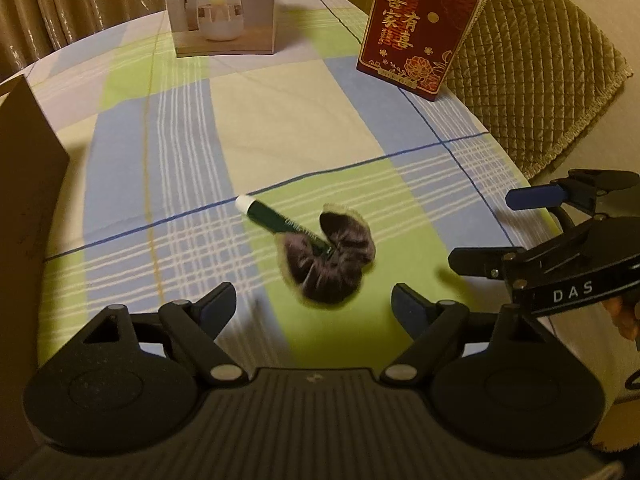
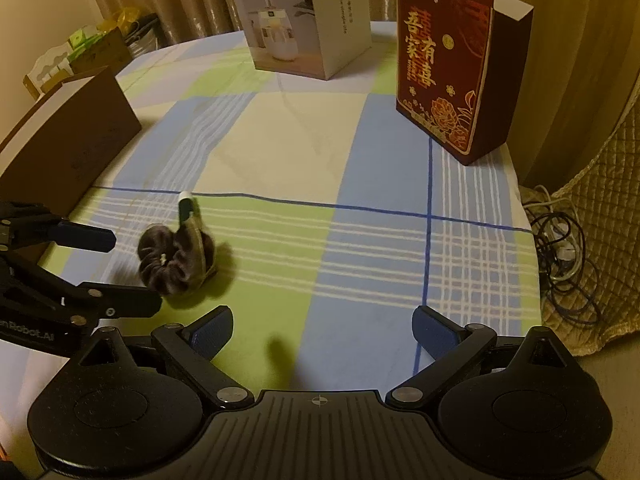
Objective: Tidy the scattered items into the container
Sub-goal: 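Grasp the dark scrunchie with left tool, lifting it off the lip balm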
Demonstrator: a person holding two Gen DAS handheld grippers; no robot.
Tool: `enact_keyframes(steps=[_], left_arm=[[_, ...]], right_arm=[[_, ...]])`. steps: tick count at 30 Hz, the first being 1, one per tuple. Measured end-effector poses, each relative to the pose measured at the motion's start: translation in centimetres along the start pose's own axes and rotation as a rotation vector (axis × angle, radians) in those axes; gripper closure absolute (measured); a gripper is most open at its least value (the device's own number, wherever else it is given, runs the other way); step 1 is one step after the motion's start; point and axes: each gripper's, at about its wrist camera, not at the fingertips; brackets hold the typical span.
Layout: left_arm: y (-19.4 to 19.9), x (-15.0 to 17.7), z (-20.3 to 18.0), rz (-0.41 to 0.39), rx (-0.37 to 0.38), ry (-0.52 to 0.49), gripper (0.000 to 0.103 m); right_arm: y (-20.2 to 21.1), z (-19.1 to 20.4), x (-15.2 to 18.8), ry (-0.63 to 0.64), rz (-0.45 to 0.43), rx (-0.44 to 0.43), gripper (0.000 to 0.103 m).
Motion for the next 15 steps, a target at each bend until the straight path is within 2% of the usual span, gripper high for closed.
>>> enact_keyframes(steps=[13, 14, 15], left_arm=[[-3.1, -2.1, 0.4, 0.003, -0.032, 0.112, 0.021], [-3.2, -2.0, 0.4, 0.003, -0.034, 0.107, 0.021], [-3.3, -2.0, 0.3, 0.004, -0.037, 0.101, 0.027]], right_arm=[[-1.4, -1.5, -0.2, -0.02, 0.022, -0.007, 0.001], [-1.4, -1.5, -0.2, -0.02, 0.023, -0.007, 0.001], [-1.4, -1.5, -0.2, -0.019, 0.023, -0.008, 0.001]])
Point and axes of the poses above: each gripper's, at about its wrist camera, not at the fingertips, and y roughly against the way its jaws point, z to its left, x to its underside, and after that the axes turned 7 degrees about x, right-handed
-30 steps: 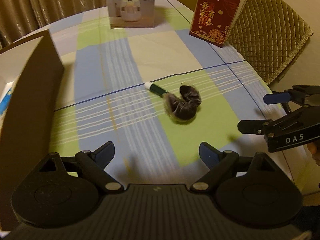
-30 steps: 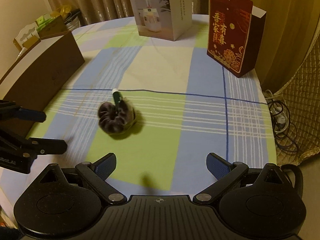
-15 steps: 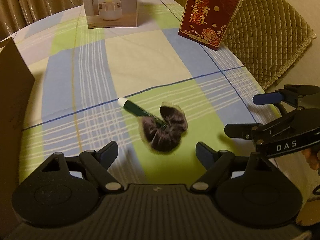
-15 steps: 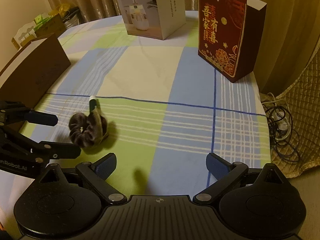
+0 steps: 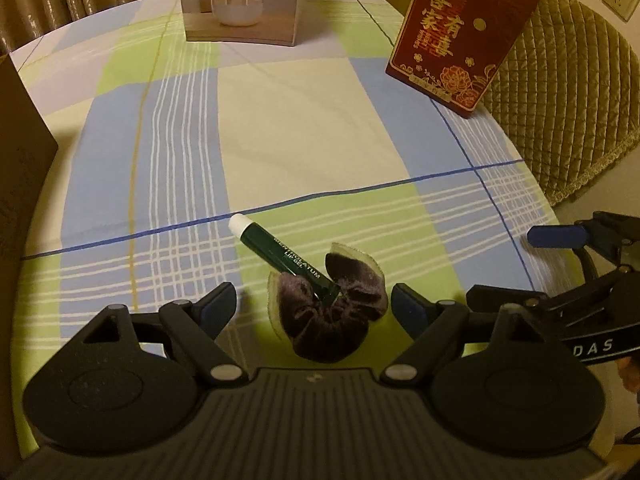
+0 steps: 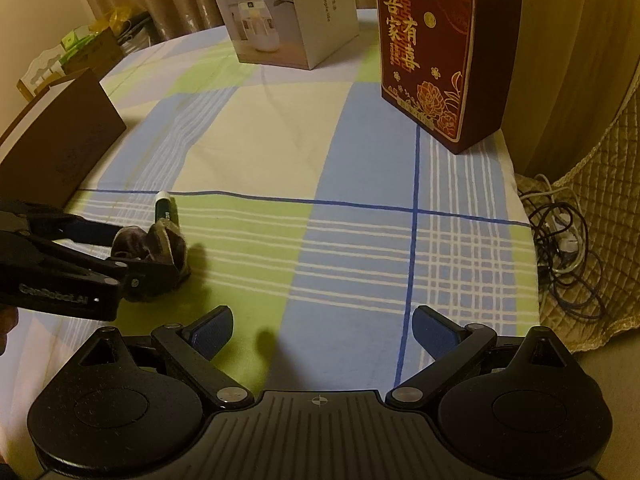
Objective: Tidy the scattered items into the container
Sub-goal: 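Grasp the dark scrunchie with left tool, lifting it off the lip balm, then grasp the green lip balm tube with right tool while left tool holds the scrunchie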
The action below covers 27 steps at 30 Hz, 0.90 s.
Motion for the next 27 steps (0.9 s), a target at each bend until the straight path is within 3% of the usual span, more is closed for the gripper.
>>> enact_keyframes(steps=[3, 10, 16, 22, 23, 24, 27], left_arm=[[-0.2, 0.3, 0.1, 0.007, 0.026, -0.008, 0.055], [1.1, 1.4, 0.6, -0.003, 0.064, -0.058, 0.082], [3.0, 3.0, 2.4, 0.01, 0.033, -0.061, 0.086], [4.8, 4.1, 6.0, -0.001, -0.052, 0.022, 0.086], [5.0, 4.2, 6.4, -0.002, -0.063, 0.035, 0.086], [5.2, 4.3, 6.9, -0.005, -0.072, 0.05, 0.086], [5.8, 4.4, 8.0, -0.018, -0.085, 0.086, 0.086]], right_arm=[[0.0, 0.2, 0.0, 0.006, -0.003, -0.004, 0.001], [0.0, 1.2, -0.1, 0.029, -0.007, -0.022, 0.001], [-0.2, 2.9, -0.5, 0.077, -0.019, -0.061, 0.001], [-0.8, 5.9, -1.4, 0.169, -0.054, -0.134, 0.002], [-1.0, 6.4, -1.6, 0.183, -0.063, -0.147, 0.006], [-1.2, 7.0, -1.9, 0.2, -0.07, -0.165, 0.022], [-2.4, 8.3, -2.6, 0.225, -0.068, -0.186, 0.025]])
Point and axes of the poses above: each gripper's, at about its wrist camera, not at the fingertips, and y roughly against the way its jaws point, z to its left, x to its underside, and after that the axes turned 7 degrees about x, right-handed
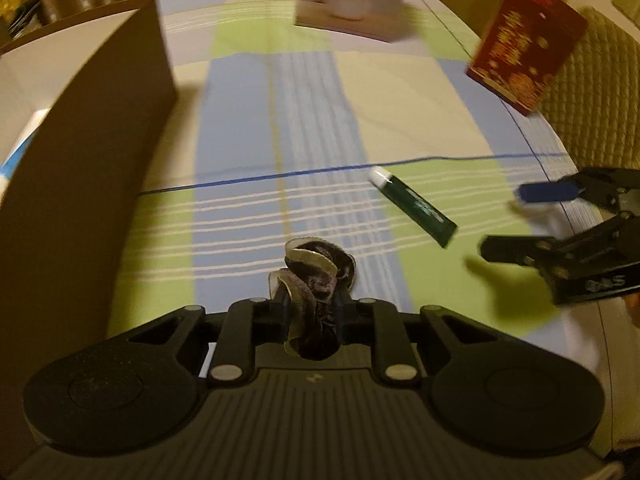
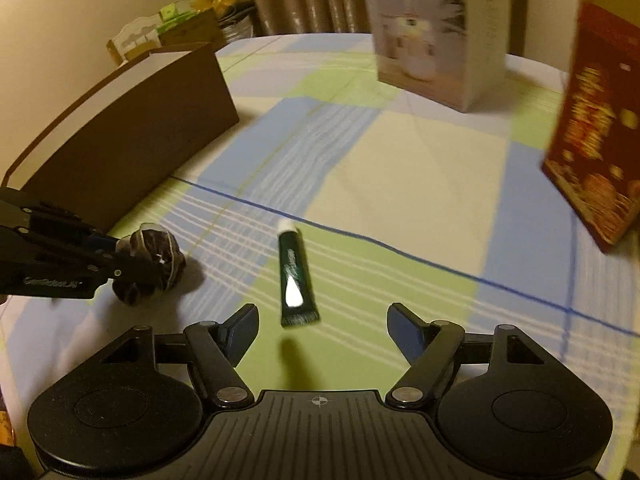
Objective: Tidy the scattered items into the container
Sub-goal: 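Grasp the green lip balm tube with right tool while left tool holds the scrunchie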
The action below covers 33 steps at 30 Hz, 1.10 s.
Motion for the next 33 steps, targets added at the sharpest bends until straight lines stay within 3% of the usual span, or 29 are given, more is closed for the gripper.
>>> enact_keyframes(steps=[6, 7, 9, 13, 14, 15, 16, 23, 33], left_arm=[[0.1, -0.6, 1.3, -0.021, -0.023, 0.039, 0.086], [0.1, -0.7, 1.5, -0.025, -0.024, 0.042, 0.086], [0.1, -0.9, 1.6, -0.03, -0.02, 0.043, 0.086], [-0.2, -1.1, 1.7, -0.028, -0.016, 0.047, 0.086], [-0.2, -1.1, 1.7, -0.026, -0.015, 0.049, 0.086], [-0.3, -1.2, 1.7, -0.024, -0.013, 0.051, 0.086], [-0.3, -1.1, 1.7, -0.024, -0.011, 0.052, 0.086], [-0.3, -1.0, 1.3, -0.021, -0.003, 0.053, 0.086], [1.2, -0.6, 0.5, -0.053, 0.005, 0.033, 0.086]], right_arm=[[-2.3, 1.6, -1.5, 0.085, -0.026, -0.009, 0.026], [-2.5, 1.7, -1.6, 0.096, -0.03, -0.012, 0.028], [-3.2, 2.0, -1.9, 0.111, -0.024, -0.018, 0.043], [-4.1, 2.6, -2.1, 0.138, -0.019, 0.0, 0.045], [-4.1, 2.8, -2.0, 0.159, -0.019, 0.019, 0.054], [-4.1, 3.1, -2.0, 0.188, -0.017, 0.046, 0.074], [-4.0, 3.3, -2.1, 0.214, -0.008, 0.062, 0.081], [-2.9, 2.9, -1.4, 0.204, 0.046, 0.085, 0.082], [0.6, 3.5, -1.0, 0.181, 0.013, 0.09, 0.082]])
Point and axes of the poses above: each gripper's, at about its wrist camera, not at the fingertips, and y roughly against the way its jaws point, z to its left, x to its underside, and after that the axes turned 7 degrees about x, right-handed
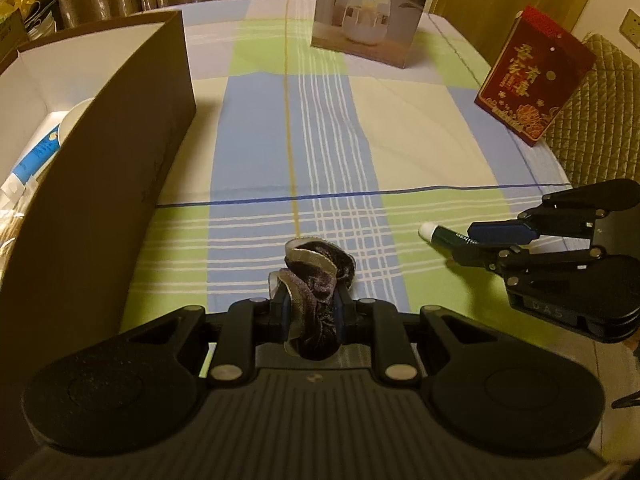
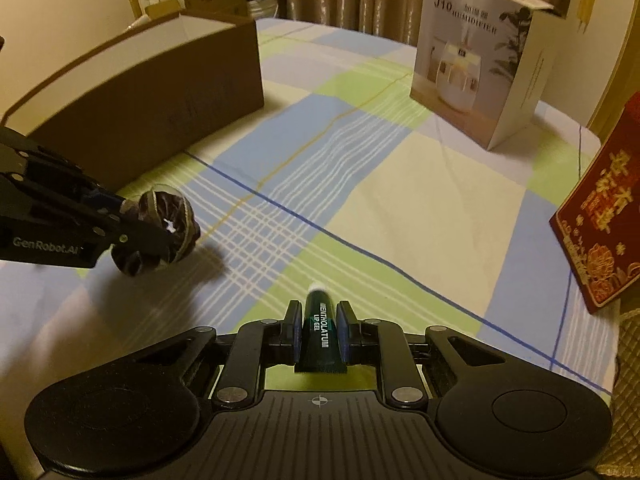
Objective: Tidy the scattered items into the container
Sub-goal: 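Grasp the green lip balm tube with right tool while left tool holds the scrunchie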
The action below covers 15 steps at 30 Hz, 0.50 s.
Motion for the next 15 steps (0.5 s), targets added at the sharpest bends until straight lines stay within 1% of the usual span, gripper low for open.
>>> enact_keyframes(steps=[1, 2, 3, 7, 11, 13, 14, 15], left_arm=[[0.2, 0.1, -0.1, -0.005, 0.003, -0.002, 0.086], [0.5, 0.1, -0.2, -0.011, 0.005, -0.005, 0.086], [0.8, 0.1, -0.3, -0.017, 0.008, -0.008, 0.086], [2.1, 0.3, -0.6, -0.042, 0.016, -0.017, 0.086], [3.1, 0.6, -0.6, -0.057, 0.015, -0.024, 0.086], [3.5, 0.9, -0.5, -0.058, 0.016, -0.021, 0.086], [3.6, 1.0, -0.4, -0.06, 0.015, -0.02, 0.086], [3.8, 1.2, -0.3, -0.061, 0.015, -0.019, 0.086]], right_arm=[[0.4, 0.1, -0.1, 0.0, -0.007, 0.001, 0.082], [0.8, 0.2, -0.1, 0.0, -0.013, 0.0, 0.096], [1.1, 0.3, -0.1, 0.0, -0.015, -0.007, 0.1], [2.5, 0.6, -0.3, -0.022, -0.032, -0.027, 0.1], [2.7, 0.7, 0.3, -0.048, -0.036, -0.047, 0.099], [2.7, 0.6, 0.7, -0.07, -0.032, -0.04, 0.099], [2.7, 0.5, 1.0, -0.074, -0.031, -0.032, 0.089], [2.7, 0.4, 1.4, -0.078, -0.026, -0.019, 0.047]])
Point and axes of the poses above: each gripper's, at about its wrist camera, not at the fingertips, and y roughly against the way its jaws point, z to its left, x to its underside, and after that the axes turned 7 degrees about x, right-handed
